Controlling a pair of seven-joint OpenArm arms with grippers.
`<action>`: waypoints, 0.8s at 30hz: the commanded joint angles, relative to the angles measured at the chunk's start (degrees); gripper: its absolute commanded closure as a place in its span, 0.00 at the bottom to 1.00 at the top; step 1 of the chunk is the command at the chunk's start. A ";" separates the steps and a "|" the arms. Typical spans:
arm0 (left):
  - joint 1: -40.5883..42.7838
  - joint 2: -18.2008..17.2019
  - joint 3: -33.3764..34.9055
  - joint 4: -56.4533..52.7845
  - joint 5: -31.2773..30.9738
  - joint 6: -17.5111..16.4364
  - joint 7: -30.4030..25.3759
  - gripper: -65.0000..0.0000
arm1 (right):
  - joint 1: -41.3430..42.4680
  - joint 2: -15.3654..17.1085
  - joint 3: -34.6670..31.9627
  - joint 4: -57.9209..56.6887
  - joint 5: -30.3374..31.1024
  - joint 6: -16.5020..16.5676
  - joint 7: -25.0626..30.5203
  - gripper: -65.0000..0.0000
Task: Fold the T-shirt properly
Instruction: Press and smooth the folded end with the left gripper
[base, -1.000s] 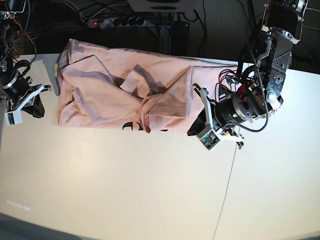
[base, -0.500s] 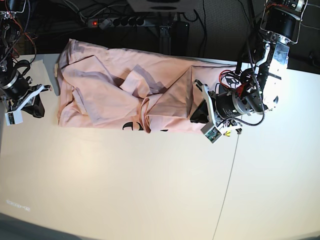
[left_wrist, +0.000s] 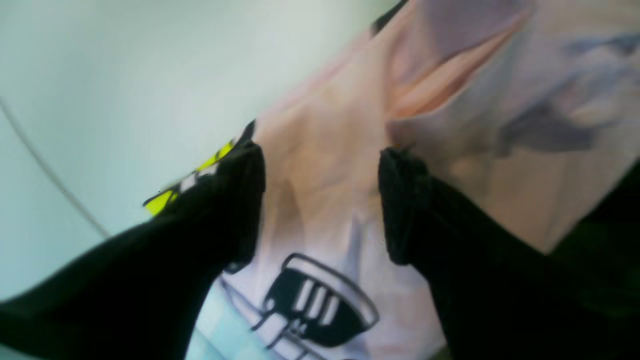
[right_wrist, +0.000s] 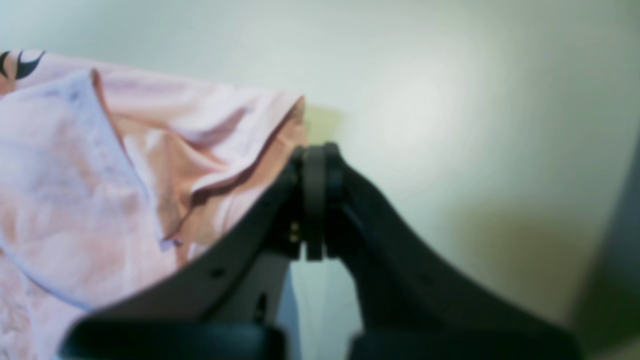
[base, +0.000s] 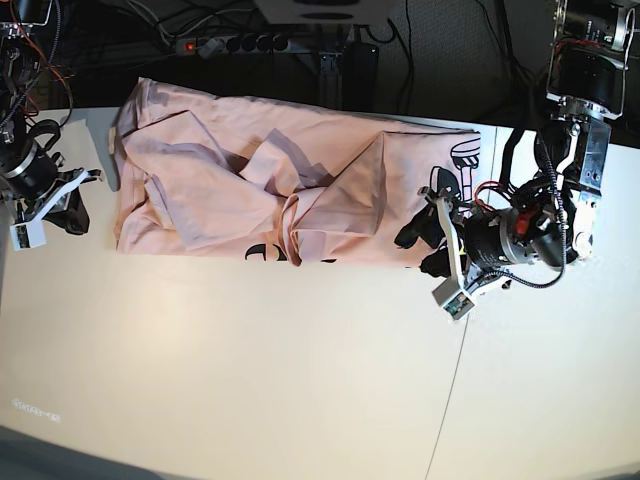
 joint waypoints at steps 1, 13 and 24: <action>0.07 -0.31 -0.11 0.96 -2.95 -2.69 0.13 0.40 | 0.44 1.25 0.70 0.85 0.66 3.06 1.09 1.00; 4.61 -0.28 -0.07 4.92 -8.35 -5.77 -1.57 0.40 | 0.44 1.25 0.70 0.85 0.61 3.06 1.05 1.00; 4.57 4.85 -0.07 0.22 -4.44 -5.79 -4.98 0.40 | 0.44 1.25 0.70 0.85 0.66 3.06 1.05 1.00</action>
